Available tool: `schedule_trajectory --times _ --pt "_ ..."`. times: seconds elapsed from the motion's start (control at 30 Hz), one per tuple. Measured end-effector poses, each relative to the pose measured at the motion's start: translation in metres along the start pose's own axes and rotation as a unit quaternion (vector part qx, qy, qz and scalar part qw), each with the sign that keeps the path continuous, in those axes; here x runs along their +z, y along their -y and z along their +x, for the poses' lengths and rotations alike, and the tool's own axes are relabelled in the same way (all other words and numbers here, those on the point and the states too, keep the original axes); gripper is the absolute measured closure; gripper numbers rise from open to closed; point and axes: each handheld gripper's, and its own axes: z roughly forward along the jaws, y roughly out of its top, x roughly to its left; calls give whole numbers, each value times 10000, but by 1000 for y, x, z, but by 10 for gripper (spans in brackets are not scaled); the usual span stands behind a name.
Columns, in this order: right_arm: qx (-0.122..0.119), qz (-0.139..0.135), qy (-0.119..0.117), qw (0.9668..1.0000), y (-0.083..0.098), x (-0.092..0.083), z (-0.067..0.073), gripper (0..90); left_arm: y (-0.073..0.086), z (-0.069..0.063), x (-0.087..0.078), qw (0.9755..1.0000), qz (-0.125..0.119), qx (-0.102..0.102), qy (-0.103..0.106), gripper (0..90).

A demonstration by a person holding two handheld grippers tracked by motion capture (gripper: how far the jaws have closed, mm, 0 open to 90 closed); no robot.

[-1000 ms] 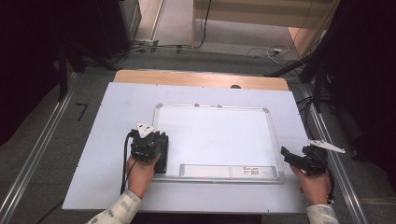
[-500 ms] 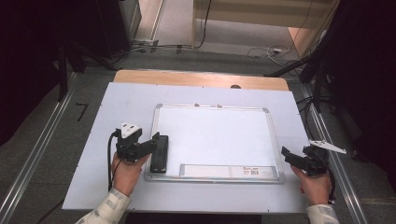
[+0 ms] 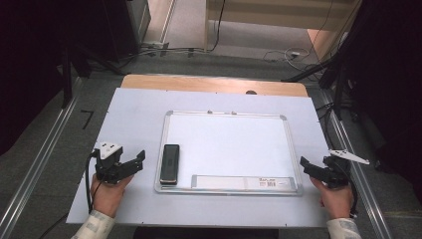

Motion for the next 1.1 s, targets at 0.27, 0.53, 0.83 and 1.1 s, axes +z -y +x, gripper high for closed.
schedule_trajectory --times 0.27,0.53,0.83,1.1 --pt "12 9 8 10000 0 0 0 121 10 21 -6 9997 -23 -218 -111 232" --pt "-2 1 10 10000 0 0 0 121 13 31 -9 9992 -44 -335 -201 232" --pt "6 5 18 10000 0 -1 0 120 15 35 -5 9990 -8 -397 -208 232" --pt "19 -8 38 10000 1 -1 -1 120 21 32 10 9990 177 -401 -114 232"
